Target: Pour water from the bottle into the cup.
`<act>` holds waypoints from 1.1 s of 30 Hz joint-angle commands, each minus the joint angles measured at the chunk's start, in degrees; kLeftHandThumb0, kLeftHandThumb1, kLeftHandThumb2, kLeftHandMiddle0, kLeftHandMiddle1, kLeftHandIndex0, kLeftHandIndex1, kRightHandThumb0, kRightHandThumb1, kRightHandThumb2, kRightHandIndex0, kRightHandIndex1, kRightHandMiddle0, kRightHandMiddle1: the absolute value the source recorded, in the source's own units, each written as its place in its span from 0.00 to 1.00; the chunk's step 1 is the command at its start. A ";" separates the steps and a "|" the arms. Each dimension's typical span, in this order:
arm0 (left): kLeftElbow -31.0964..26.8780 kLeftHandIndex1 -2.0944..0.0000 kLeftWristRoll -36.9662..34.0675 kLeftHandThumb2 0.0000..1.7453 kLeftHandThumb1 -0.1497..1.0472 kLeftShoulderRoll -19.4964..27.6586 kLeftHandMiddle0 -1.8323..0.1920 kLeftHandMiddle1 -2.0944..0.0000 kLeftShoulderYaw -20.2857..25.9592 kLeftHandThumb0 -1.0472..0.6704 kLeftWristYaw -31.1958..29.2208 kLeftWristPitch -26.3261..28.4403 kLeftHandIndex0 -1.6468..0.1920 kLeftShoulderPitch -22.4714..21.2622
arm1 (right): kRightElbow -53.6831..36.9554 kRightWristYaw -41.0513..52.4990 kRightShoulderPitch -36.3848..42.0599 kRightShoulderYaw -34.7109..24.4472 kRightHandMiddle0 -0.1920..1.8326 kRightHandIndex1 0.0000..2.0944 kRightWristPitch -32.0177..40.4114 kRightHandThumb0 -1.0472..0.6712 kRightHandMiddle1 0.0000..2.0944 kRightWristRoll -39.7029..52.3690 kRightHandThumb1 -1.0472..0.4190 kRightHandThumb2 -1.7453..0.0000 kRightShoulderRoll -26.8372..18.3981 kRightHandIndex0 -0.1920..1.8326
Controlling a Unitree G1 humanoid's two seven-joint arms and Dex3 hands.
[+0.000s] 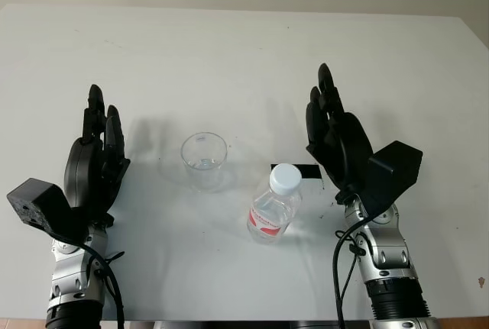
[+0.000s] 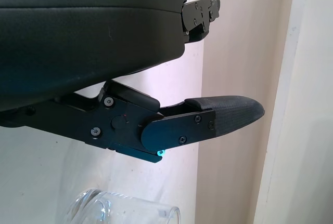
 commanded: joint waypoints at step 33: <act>0.48 1.00 0.35 0.33 1.00 1.79 1.00 1.00 0.24 0.17 -0.79 0.52 1.00 -1.17 | 22.27 58.04 -9.74 -3.02 0.09 0.03 -5.81 0.06 0.04 16.35 0.07 0.97 -20.47 0.07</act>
